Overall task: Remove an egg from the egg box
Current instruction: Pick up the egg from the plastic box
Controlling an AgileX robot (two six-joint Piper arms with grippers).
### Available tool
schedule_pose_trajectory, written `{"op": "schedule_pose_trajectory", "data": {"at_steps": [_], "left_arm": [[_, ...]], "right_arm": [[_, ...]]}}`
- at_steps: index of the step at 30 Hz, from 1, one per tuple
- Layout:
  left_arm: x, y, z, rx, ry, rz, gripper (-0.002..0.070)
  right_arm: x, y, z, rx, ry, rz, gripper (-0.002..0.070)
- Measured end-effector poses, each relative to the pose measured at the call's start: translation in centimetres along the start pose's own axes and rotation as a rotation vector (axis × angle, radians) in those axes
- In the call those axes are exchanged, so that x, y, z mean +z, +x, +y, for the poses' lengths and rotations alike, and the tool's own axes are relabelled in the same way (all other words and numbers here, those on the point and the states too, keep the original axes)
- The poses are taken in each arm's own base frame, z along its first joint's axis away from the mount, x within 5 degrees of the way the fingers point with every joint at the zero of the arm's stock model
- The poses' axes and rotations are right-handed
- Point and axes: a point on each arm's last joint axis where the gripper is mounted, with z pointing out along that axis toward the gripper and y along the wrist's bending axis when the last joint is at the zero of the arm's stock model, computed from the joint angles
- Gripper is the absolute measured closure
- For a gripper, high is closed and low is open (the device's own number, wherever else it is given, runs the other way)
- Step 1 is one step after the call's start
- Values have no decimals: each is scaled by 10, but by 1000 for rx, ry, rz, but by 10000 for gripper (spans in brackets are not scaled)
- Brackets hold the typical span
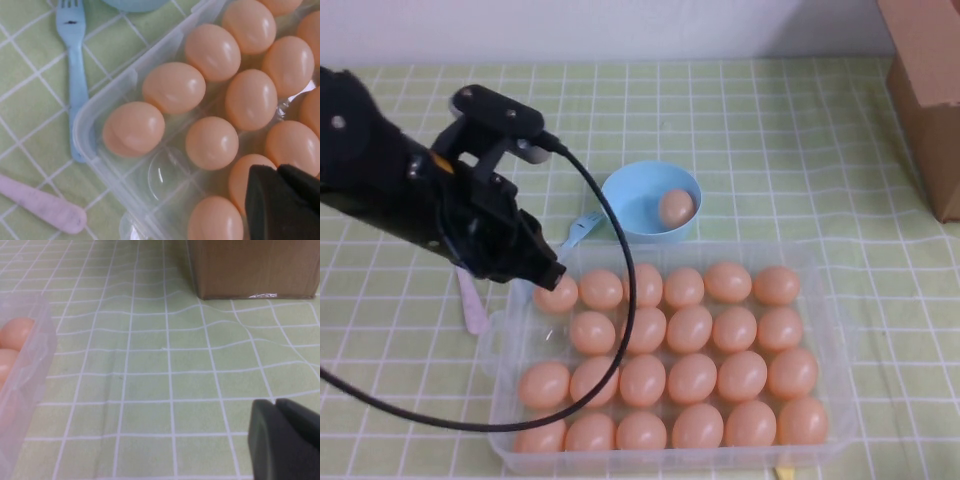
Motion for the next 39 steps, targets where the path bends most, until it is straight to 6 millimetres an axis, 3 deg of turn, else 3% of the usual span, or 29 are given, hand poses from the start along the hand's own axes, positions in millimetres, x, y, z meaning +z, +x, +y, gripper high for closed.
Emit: {"op": "schedule_pose_trajectory", "data": {"at_steps": [6, 12, 21, 23, 26, 30, 32, 39], "left_arm": [[37, -17, 0, 47, 35, 126, 678], [66, -18, -5, 105, 49, 238, 678], [81, -16, -17, 181, 48, 311, 666], [81, -16, -16, 185, 38, 313, 626], [81, -16, -15, 161, 22, 307, 510], [82, -20, -14, 101, 2, 272, 279], [83, -22, -14, 76, -8, 248, 205], [89, -24, -12, 55, -19, 224, 155]], "right_arm": [[0, 0, 0, 0, 0, 0, 694], [0, 0, 0, 0, 0, 0, 694], [0, 0, 0, 0, 0, 0, 694], [0, 0, 0, 0, 0, 0, 694], [0, 0, 0, 0, 0, 0, 694], [0, 0, 0, 0, 0, 0, 694], [0, 0, 0, 0, 0, 0, 694], [0, 0, 0, 0, 0, 0, 694]]}}
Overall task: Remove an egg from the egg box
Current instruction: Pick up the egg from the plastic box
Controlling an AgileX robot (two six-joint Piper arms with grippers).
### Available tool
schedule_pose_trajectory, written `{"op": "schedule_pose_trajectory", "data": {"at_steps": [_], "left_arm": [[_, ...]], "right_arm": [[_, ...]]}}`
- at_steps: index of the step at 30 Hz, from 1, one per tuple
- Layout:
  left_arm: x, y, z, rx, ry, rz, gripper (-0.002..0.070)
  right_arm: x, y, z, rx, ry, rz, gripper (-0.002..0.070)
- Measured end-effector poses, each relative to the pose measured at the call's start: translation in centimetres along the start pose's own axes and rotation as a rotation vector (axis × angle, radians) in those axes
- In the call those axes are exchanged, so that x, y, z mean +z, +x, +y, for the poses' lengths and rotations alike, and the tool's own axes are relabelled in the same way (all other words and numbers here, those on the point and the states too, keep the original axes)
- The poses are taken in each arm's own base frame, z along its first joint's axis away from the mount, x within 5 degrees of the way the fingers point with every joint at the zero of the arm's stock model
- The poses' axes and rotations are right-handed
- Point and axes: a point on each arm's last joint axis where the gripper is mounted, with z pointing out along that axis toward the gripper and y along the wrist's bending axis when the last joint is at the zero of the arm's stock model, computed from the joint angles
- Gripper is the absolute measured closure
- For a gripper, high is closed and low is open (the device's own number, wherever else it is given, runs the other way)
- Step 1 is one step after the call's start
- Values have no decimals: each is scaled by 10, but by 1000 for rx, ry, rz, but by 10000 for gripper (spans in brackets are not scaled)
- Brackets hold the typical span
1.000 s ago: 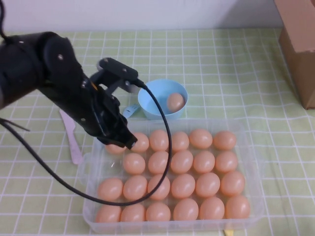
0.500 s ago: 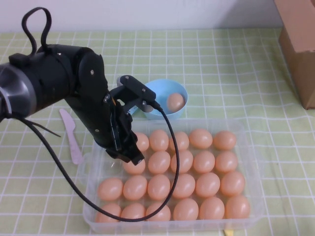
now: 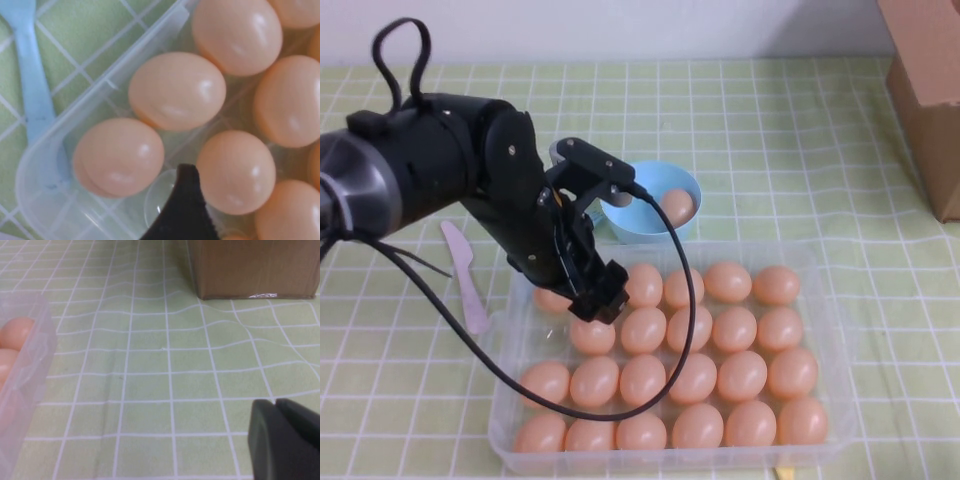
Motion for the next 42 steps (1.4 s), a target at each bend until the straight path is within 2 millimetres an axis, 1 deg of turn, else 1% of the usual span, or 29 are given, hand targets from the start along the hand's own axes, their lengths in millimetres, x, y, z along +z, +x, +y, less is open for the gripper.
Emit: {"op": "schedule_pose_trajectory", "data": {"at_steps": [3, 8, 14, 21, 24, 28, 31, 37, 42], "left_arm": [[13, 1, 1, -5, 8, 36, 153], [39, 5, 3, -34, 25, 120, 153], [54, 7, 4, -49, 37, 166, 153], [57, 8, 5, -51, 38, 172, 158], [58, 8, 5, -51, 38, 173, 188], [58, 8, 5, -51, 38, 173, 251], [58, 8, 5, -51, 38, 173, 279], [59, 7, 5, -52, 39, 175, 319], [59, 7, 5, -52, 39, 175, 319]], "right_arm": [[0, 0, 0, 0, 0, 0, 694], [0, 0, 0, 0, 0, 0, 694], [0, 0, 0, 0, 0, 0, 694], [0, 0, 0, 0, 0, 0, 694], [0, 0, 0, 0, 0, 0, 694], [0, 0, 0, 0, 0, 0, 694], [0, 0, 0, 0, 0, 0, 694], [0, 0, 0, 0, 0, 0, 694], [0, 0, 0, 0, 0, 0, 694]]}}
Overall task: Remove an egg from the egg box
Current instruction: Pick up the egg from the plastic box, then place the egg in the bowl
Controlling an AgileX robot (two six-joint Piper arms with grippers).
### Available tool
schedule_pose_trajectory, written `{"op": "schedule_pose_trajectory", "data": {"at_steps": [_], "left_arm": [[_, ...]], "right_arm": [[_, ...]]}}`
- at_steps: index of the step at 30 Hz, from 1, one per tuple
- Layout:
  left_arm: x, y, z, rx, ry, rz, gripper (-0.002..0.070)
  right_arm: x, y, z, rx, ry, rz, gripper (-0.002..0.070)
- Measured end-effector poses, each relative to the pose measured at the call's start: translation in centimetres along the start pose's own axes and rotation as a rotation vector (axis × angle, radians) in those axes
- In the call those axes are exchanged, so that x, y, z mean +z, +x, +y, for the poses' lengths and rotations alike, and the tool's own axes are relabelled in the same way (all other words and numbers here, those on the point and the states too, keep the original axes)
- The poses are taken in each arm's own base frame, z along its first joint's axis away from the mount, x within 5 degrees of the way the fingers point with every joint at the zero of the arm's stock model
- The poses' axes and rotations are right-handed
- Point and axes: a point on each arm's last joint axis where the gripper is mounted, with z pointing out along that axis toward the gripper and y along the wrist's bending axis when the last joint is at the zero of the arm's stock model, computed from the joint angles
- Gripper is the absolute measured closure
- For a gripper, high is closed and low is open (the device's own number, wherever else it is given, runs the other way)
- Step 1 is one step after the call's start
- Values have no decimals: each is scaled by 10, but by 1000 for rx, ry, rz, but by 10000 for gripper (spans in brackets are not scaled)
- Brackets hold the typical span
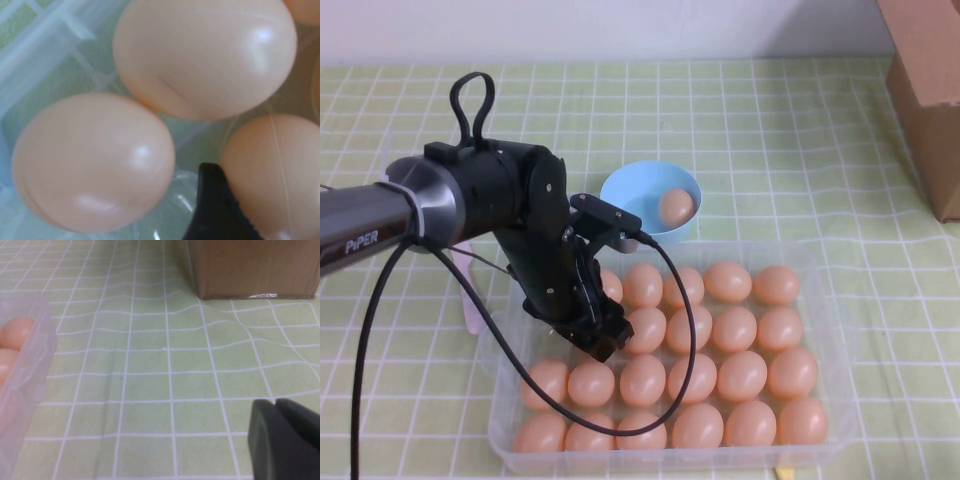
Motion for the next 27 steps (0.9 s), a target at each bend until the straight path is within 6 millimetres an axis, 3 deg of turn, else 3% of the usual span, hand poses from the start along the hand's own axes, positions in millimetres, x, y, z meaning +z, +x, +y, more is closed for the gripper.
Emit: {"op": "schedule_pose_trajectory", "data": {"at_steps": [7, 10, 20, 24, 27], "left_arm": [[0, 1, 0, 0, 2, 9, 319], [-9, 1, -2, 4, 9, 21, 321], [-110, -25, -10, 49, -31, -229, 321], [-131, -42, -9, 58, -67, -393, 321], [-131, -55, -5, 60, -96, -505, 321]], "right_arm": [[0, 0, 0, 0, 0, 0, 694], [0, 0, 0, 0, 0, 0, 694], [0, 0, 0, 0, 0, 0, 694], [0, 0, 0, 0, 0, 0, 694], [0, 0, 0, 0, 0, 0, 694]]}}
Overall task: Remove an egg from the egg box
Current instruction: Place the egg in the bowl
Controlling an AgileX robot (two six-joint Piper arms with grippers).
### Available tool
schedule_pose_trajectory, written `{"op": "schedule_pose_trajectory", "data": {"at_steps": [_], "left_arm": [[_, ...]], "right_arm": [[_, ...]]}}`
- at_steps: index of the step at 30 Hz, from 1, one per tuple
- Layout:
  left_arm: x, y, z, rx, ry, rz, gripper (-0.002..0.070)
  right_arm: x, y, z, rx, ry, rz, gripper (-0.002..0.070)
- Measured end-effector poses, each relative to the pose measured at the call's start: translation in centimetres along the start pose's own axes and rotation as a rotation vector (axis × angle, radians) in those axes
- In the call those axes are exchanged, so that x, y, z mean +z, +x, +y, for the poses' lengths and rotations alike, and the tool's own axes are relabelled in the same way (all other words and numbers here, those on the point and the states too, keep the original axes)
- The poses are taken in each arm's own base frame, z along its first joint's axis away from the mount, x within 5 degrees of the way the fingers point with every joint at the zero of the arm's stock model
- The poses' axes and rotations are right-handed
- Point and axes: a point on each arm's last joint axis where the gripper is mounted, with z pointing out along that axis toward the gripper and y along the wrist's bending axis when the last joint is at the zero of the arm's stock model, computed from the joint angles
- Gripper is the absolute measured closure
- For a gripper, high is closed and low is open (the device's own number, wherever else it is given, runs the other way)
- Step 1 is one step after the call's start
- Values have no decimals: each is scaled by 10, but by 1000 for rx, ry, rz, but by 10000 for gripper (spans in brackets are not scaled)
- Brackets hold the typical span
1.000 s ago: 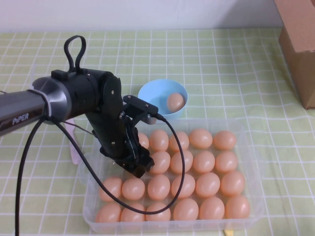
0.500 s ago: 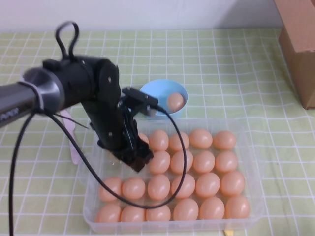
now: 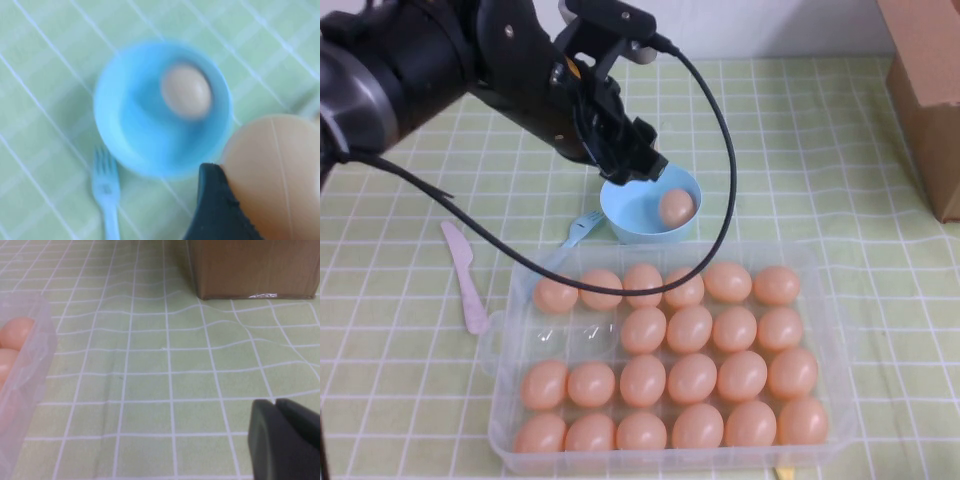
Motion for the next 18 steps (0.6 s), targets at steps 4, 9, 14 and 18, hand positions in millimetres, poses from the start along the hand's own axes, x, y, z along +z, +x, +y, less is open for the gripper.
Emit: {"op": "schedule_pose_trajectory", "data": {"at_steps": [4, 9, 14, 18], "left_arm": [[28, -1, 4, 18, -13, -23, 321], [74, 10, 8, 20, -9, 30, 321], [99, 16, 10, 24, -16, 31, 321], [103, 15, 11, 25, -25, 5, 299]], "right_arm": [[0, 0, 0, 0, 0, 0, 694], [0, 0, 0, 0, 0, 0, 694], [0, 0, 0, 0, 0, 0, 694], [0, 0, 0, 0, 0, 0, 694]]}}
